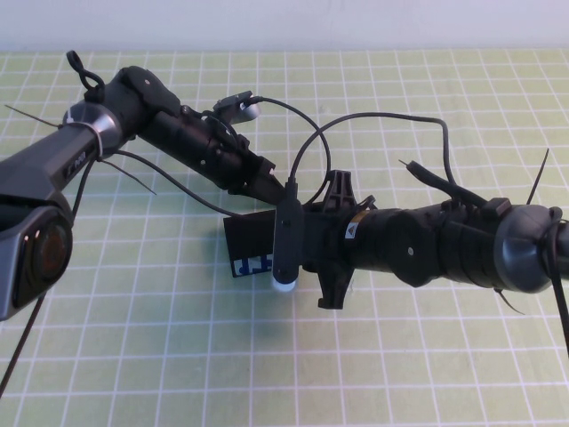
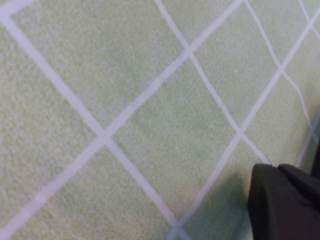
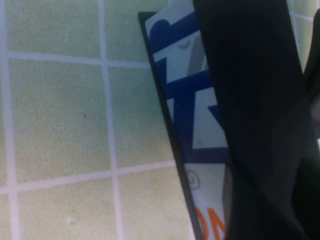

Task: Take glasses out of glasses case
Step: Pick up the glasses from the glasses case

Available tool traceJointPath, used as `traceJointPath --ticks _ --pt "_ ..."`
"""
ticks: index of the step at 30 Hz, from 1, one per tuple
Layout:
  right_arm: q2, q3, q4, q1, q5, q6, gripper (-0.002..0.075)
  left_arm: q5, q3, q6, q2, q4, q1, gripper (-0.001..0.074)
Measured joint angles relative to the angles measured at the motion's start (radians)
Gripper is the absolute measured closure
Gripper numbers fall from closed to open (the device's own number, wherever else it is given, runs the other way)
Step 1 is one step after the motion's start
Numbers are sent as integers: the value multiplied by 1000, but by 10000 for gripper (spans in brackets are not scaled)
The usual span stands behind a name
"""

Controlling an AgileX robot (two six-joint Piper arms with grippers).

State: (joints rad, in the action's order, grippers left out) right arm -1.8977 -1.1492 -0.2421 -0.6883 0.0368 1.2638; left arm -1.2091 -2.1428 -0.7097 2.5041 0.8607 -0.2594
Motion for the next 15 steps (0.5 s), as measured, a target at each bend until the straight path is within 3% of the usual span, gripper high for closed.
traceJointPath --ticks 15 --pt "-32 0 4 0 -37 2 524 0 0 -2 0 0 0 739"
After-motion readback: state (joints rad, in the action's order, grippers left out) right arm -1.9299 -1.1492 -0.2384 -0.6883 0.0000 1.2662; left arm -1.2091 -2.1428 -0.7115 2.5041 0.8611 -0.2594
